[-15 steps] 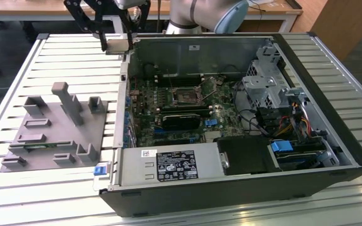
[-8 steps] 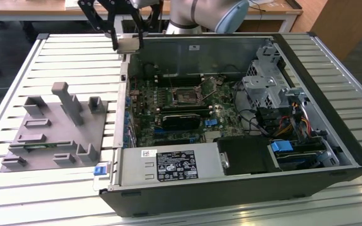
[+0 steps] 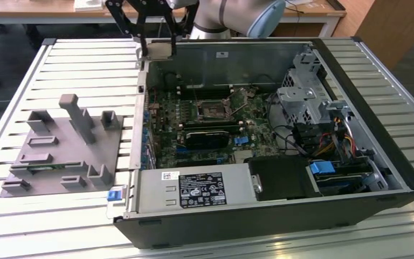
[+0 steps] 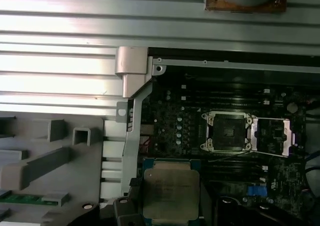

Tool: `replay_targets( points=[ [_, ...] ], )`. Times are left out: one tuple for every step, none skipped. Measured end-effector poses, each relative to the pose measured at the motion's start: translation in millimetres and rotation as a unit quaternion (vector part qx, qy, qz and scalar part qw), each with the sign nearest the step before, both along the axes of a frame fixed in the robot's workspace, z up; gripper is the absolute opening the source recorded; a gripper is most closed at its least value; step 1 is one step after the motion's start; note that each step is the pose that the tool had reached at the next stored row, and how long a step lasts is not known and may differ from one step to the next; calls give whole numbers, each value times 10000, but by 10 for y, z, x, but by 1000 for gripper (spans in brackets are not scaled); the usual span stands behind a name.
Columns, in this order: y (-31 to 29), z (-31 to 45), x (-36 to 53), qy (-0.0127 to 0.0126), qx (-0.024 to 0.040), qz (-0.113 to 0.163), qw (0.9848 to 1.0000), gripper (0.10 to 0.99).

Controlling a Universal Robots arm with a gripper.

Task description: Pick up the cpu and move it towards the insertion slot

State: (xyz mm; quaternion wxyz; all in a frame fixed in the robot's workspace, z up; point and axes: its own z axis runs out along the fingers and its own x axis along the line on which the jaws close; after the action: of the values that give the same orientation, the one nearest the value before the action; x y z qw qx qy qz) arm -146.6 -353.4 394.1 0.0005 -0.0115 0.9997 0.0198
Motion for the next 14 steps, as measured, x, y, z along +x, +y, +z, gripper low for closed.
replay_targets(
  points=[
    [5, -2, 25, -5, 0, 0, 10000, 545],
    [9, -4, 49, -11, 0, -1, 10000, 545],
    [14, -6, 75, -17, 0, -1, 10000, 545],
    [19, -8, 99, -23, 0, -2, 10000, 545],
    [23, -9, 123, -28, 0, -2, 10000, 545],
    [28, -11, 147, -33, 0, -2, 10000, 545],
    [32, -13, 171, -38, 0, -2, 10000, 545],
    [38, -15, 194, -42, 1, -2, 10000, 545],
    [43, -16, 217, -45, 0, -2, 10000, 545],
    [49, -18, 241, -48, 0, -3, 10000, 545],
    [55, -19, 262, -51, 0, -3, 10000, 545],
    [61, -20, 280, -54, 0, -4, 10000, 545],
    [68, -21, 298, -56, 0, -4, 10000, 545],
    [75, -23, 314, -58, 0, -5, 10000, 545]
  ],
)
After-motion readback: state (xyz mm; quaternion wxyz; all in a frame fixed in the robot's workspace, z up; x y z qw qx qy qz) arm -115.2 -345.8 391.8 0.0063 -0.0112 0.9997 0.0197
